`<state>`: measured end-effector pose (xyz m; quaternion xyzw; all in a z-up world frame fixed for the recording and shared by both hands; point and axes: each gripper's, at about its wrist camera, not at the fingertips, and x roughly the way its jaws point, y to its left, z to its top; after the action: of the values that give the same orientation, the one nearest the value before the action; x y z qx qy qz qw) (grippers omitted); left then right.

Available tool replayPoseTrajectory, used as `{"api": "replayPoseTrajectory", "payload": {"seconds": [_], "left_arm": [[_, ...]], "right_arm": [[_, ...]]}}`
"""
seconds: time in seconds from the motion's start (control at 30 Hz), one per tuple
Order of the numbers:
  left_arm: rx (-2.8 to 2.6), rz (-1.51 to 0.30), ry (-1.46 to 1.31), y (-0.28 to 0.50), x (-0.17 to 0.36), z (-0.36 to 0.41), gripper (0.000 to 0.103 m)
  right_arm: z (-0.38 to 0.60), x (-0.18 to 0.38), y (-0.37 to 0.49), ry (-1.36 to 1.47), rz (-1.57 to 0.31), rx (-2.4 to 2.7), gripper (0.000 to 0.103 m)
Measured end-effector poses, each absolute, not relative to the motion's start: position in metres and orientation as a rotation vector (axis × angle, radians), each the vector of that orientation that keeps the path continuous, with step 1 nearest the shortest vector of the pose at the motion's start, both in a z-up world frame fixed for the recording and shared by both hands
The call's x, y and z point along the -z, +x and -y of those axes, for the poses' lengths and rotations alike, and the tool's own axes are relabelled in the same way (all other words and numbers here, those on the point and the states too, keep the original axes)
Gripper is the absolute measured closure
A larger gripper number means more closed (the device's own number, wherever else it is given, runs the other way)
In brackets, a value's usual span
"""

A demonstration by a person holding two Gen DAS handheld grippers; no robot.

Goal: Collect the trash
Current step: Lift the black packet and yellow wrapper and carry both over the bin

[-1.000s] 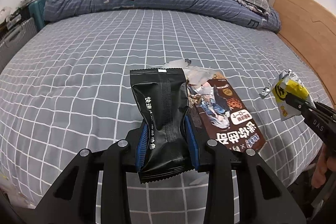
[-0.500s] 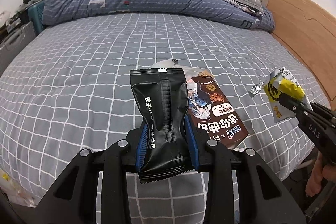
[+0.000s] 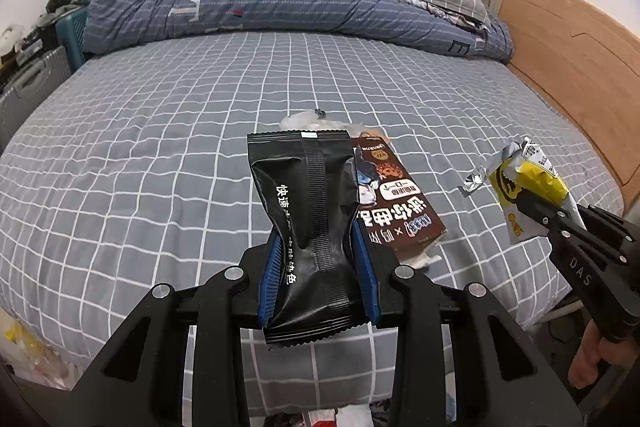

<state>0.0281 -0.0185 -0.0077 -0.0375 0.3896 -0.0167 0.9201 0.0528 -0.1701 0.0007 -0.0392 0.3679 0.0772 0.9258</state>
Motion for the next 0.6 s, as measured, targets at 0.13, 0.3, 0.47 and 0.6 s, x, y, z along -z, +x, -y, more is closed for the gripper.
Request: {"api": "replayPoseTrajectory", "payload": {"seconds": [0.13,0.3,0.47,0.6], "left_arm": [[0.038,-0.802,-0.081,0.017,0.008,0.019,0.07],[0.048,-0.8,-0.084,0.0,0.008,0.022,0.07],[0.056,-0.8,-0.087,-0.016,0.006,0.025,0.07],[0.056,-0.804,-0.082,-0.028,0.008,0.029,0.07]], "right_arm": [[0.17,-0.005,0.04,-0.076,-0.745,-0.162,0.098],[0.169,-0.011,0.022,-0.072,-0.733,-0.168,0.098],[0.167,-0.014,0.005,-0.072,-0.726,-0.178,0.098],[0.164,-0.013,-0.007,-0.077,-0.729,-0.187,0.098]]}}
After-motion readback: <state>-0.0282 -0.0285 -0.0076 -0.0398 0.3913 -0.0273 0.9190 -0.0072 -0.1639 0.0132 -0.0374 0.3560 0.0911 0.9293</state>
